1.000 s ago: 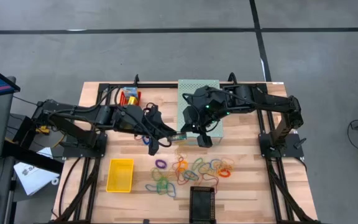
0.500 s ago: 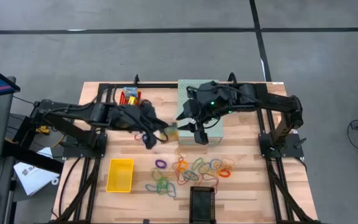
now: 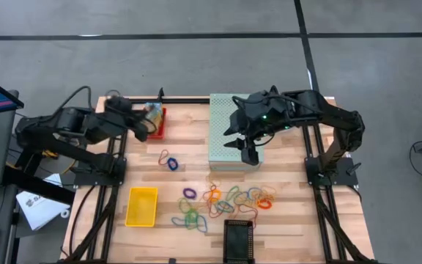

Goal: Pick & Place Office Desk Supplies
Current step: Put the crayon box into the red bin

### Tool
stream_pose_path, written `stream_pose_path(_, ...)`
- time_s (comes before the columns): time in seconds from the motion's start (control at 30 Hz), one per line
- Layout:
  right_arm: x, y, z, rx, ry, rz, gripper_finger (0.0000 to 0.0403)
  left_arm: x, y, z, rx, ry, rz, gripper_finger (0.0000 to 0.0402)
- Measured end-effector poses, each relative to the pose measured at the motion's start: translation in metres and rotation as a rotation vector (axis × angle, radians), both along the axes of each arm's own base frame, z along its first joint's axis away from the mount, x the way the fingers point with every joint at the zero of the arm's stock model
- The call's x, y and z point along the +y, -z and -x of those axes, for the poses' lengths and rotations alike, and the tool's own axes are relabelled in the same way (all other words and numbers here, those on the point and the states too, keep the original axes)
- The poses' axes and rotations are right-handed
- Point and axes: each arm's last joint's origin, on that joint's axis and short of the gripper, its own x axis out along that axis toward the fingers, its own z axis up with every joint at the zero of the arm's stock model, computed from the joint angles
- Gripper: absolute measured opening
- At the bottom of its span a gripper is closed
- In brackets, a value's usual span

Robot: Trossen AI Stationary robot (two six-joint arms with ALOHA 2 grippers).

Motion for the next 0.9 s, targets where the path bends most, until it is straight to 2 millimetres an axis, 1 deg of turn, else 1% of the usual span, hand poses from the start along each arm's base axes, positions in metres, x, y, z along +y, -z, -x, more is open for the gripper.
stream_pose_path(0.1,-0.001,0.000,0.003,0.011,0.008,0.006,0.0160,0.003,0.009,0.006,-0.045,-0.097,-0.015,0.0000)
stream_pose_path(0.2,-0.001,0.000,0.004,0.020,0.016,-0.001,0.0163,0.005,0.025,0.006,-0.053,-0.165,-0.023,0.0000)
stream_pose_path(0.47,-0.001,0.002,0.005,0.041,0.034,-0.019,0.0166,0.015,0.090,-0.001,-0.031,-0.379,-0.041,0.0000)
stream_pose_path(0.57,-0.001,0.002,0.005,0.042,0.040,-0.026,0.0166,0.021,0.110,0.000,-0.009,-0.451,-0.079,0.0000)
stream_pose_path(0.77,0.000,0.002,0.005,0.043,0.041,-0.031,0.0166,0.036,0.135,0.003,-0.022,-0.575,-0.121,0.0000)
stream_pose_path(0.9,0.000,0.002,0.005,0.042,0.042,-0.035,0.0166,0.042,0.148,-0.001,-0.061,-0.572,-0.116,0.0000)
